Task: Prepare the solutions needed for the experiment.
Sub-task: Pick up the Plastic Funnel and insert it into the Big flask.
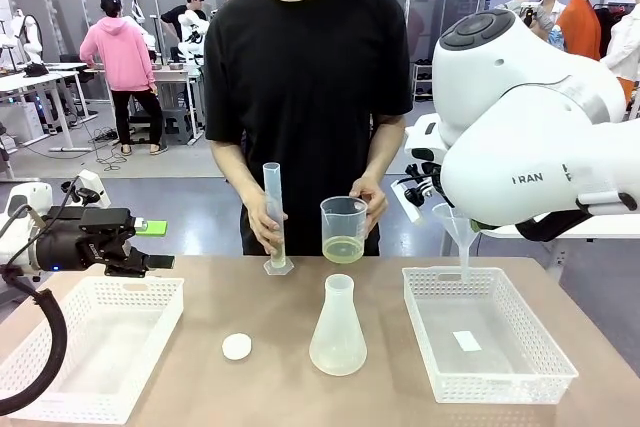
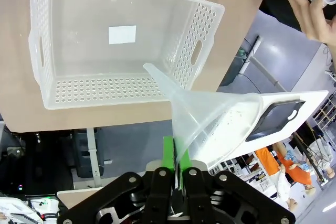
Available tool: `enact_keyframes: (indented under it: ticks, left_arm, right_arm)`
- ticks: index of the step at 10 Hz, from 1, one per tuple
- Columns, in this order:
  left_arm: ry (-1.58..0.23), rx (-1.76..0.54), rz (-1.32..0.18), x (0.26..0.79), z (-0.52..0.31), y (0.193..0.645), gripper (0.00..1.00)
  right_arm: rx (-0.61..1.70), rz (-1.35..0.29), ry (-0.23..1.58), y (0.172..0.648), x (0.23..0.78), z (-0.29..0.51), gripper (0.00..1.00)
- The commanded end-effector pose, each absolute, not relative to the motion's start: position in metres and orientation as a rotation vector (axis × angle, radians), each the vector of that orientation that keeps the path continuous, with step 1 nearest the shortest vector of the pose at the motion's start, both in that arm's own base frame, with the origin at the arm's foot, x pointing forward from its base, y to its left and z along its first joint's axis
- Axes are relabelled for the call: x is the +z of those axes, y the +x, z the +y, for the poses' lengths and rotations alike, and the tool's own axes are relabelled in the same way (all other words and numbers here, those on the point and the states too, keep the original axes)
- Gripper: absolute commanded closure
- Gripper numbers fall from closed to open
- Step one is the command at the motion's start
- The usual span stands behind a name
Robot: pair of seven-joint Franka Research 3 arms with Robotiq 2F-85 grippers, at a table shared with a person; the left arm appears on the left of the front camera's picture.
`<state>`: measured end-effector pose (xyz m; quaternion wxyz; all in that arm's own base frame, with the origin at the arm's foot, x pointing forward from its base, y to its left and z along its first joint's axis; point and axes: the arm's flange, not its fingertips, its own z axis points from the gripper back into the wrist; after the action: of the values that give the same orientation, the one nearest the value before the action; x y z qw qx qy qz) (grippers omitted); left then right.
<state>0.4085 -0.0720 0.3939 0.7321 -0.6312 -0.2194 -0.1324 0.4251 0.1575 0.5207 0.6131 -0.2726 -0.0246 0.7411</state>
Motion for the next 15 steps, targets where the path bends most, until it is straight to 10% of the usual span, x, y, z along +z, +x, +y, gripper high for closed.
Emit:
enact_keyframes:
  ticks: [1, 8, 15]
  left_arm:
    - [-1.376, -0.296, -0.482, 0.396, -0.074, 0.408, 0.0]
    - [-1.376, -0.296, -0.482, 0.396, -0.074, 0.408, 0.0]
    - [-1.376, -0.296, -0.482, 0.396, -0.074, 0.408, 0.0]
  right_arm:
    - [1.767, -0.13, -0.63, 0.415, 0.526, 0.17, 0.96]
    - [2.151, -0.582, -0.711, 0.328, 0.558, 0.236, 0.96]
    - [2.215, -0.678, -0.686, 0.329, 0.543, 0.256, 0.96]
